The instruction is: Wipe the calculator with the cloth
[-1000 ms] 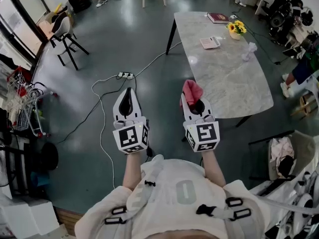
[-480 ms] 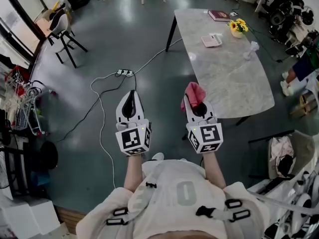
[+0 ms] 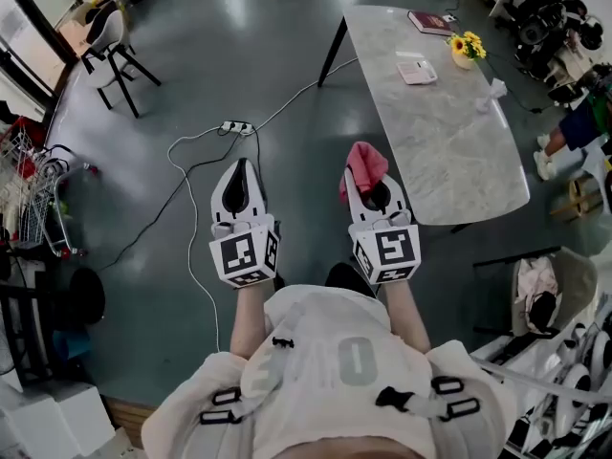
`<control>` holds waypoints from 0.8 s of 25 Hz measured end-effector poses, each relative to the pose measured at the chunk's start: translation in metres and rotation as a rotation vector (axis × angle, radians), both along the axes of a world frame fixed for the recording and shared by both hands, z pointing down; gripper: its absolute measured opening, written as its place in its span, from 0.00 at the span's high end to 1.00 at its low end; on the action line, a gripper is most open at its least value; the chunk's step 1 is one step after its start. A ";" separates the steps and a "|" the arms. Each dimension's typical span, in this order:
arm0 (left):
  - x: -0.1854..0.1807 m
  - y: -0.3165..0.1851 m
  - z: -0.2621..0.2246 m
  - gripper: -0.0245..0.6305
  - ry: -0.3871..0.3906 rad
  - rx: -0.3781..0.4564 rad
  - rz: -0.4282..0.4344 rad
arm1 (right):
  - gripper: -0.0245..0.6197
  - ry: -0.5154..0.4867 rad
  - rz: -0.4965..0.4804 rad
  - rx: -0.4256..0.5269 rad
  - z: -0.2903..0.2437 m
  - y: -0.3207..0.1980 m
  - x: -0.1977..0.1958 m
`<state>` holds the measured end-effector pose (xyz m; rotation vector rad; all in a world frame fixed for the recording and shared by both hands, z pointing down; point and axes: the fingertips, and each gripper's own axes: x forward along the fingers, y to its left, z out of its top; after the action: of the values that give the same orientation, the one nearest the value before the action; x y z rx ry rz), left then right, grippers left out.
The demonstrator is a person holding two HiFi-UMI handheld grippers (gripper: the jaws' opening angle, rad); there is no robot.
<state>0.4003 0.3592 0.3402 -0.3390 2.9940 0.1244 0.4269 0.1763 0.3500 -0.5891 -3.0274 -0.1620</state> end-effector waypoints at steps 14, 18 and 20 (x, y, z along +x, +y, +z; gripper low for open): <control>-0.111 0.006 0.020 0.93 0.021 -0.036 -0.014 | 0.88 0.019 -0.051 0.032 0.028 0.012 -0.127; -0.171 0.005 0.022 0.93 0.048 -0.047 -0.025 | 0.88 0.022 -0.095 0.047 0.025 0.026 -0.195; -0.202 0.001 0.026 0.93 0.065 -0.050 -0.032 | 0.88 0.025 -0.114 0.076 0.026 0.028 -0.226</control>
<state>0.1986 0.3606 0.3658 -0.2974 3.0695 0.0588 0.2006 0.2039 0.3762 -0.7521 -2.9495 -0.2705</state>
